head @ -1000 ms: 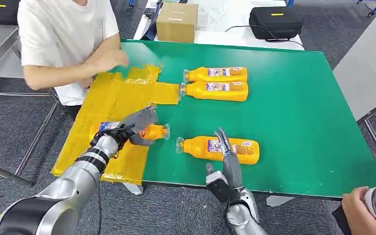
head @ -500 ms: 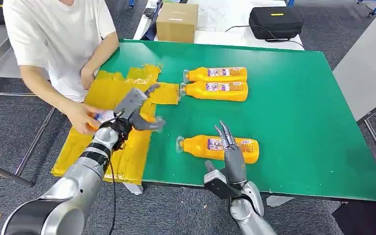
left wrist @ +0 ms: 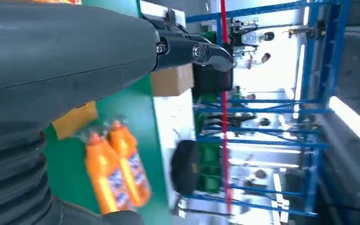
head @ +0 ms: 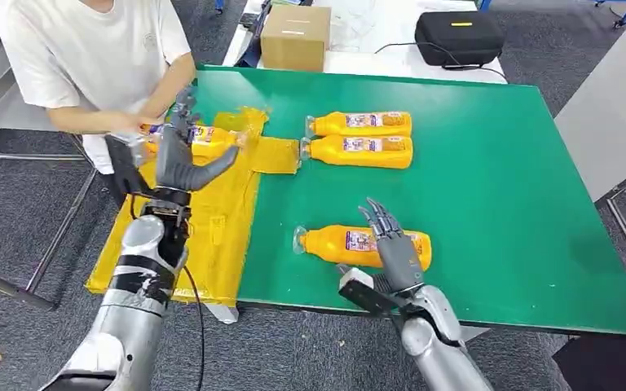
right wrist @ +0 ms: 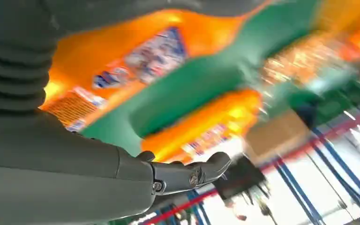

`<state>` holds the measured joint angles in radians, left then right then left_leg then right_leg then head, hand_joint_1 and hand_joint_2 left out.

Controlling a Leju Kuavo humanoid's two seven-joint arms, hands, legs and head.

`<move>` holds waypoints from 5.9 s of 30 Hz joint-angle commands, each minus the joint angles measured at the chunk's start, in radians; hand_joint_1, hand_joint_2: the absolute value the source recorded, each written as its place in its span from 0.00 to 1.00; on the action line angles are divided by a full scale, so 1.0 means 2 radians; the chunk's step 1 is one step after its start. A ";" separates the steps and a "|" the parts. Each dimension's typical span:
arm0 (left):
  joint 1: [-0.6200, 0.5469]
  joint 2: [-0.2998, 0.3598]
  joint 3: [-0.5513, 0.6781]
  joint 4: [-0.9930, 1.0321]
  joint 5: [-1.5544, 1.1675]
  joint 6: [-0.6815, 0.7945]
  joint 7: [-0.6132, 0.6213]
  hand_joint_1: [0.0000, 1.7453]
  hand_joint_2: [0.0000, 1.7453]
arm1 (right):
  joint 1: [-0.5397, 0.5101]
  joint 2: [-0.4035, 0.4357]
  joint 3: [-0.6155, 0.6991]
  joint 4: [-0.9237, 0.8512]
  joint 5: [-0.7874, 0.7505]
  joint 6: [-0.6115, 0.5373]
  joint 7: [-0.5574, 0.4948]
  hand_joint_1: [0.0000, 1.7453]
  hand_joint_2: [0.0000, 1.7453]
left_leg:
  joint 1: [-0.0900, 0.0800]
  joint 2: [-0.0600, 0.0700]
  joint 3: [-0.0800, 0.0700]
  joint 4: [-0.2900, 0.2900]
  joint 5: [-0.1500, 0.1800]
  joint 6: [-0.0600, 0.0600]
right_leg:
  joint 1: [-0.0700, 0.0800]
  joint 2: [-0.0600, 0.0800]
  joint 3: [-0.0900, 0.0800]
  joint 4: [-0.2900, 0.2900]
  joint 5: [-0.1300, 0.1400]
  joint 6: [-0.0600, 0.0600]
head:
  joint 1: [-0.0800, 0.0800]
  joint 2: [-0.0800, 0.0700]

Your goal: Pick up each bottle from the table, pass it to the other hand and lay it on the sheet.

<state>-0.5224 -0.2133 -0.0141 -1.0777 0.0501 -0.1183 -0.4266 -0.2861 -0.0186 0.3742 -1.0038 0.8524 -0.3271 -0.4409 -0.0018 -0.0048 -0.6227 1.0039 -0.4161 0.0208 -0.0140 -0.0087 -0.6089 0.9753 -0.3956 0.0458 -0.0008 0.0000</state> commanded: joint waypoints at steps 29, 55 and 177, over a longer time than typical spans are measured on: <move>0.195 0.030 -0.073 -0.189 0.057 0.020 0.006 0.00 1.00 | -0.108 -0.032 -0.013 0.244 0.080 0.032 0.083 0.00 1.00 | 0.000 0.001 0.004 -0.001 -0.001 -0.001 | 0.000 0.001 0.003 -0.001 0.000 -0.001 | 0.000 0.000; 0.174 0.031 -0.080 -0.161 0.067 0.014 0.002 0.00 1.00 | -0.138 -0.013 0.013 0.283 0.087 0.044 0.061 0.00 1.00 | 0.000 0.001 0.005 0.000 -0.001 -0.001 | 0.000 0.001 0.004 -0.001 0.000 -0.001 | 0.000 0.000; 0.241 -0.001 -0.066 -0.148 0.290 -0.145 0.071 1.00 1.00 | 0.078 0.078 0.169 0.013 -0.155 0.102 -0.072 0.00 0.00 | 0.002 -0.001 0.005 -0.001 -0.002 -0.002 | 0.002 0.000 0.004 -0.002 -0.003 -0.002 | 0.000 0.000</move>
<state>0.0463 -0.1900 -0.2090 -1.4141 0.5684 -0.4109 -0.2979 -0.2952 0.2335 0.7141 -0.8991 0.4960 -0.0611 -0.6096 0.0013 0.0016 -0.6201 1.0034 -0.4198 0.0170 -0.0114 -0.0008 -0.6119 0.9743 -0.3974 0.0436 -0.0011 0.0000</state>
